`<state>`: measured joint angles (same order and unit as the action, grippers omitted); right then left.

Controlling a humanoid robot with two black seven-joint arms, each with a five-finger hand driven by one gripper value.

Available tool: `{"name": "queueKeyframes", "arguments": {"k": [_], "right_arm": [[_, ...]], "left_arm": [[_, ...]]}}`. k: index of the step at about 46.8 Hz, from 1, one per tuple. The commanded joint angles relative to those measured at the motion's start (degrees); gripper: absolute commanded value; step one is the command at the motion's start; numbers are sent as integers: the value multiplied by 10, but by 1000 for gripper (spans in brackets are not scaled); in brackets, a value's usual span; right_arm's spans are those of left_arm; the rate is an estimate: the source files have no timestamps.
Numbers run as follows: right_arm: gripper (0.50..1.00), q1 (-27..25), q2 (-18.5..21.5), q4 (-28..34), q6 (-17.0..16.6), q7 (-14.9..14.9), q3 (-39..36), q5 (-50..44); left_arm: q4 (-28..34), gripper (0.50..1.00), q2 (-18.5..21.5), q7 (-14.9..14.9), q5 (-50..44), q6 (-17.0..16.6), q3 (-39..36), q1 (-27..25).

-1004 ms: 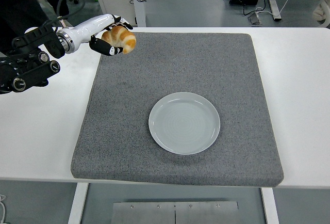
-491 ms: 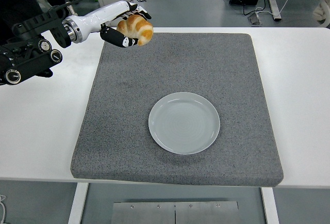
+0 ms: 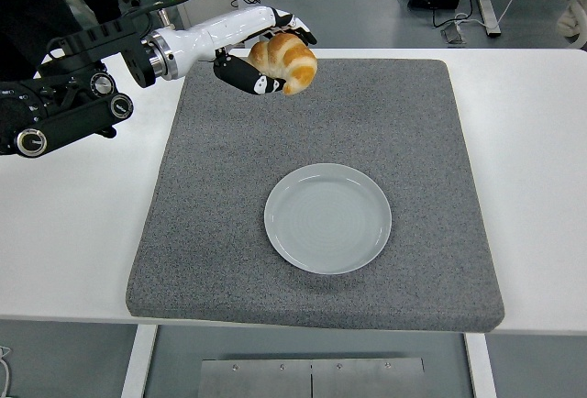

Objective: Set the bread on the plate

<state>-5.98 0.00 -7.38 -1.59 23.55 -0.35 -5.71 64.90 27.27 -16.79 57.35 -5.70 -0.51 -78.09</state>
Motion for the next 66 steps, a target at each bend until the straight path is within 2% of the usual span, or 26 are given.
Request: {"name": "queueKeyframes", "arguments": {"k": [1,27,57,66], "right_arm": [[1000,0,0,0,0,0,0,0],[1000,0,0,0,0,0,0,0],[1000,0,0,0,0,-1,0,0],[1000,0,0,0,0,0,0,0]], "left_arm": [[15,705,0,0,8,0,0,-4],[77,707,-12,3,70,0,-2,0],[78,707,-46,1,113,-3,-9,40],[78,711,-49,-2,155,-6,-30,49]]}}
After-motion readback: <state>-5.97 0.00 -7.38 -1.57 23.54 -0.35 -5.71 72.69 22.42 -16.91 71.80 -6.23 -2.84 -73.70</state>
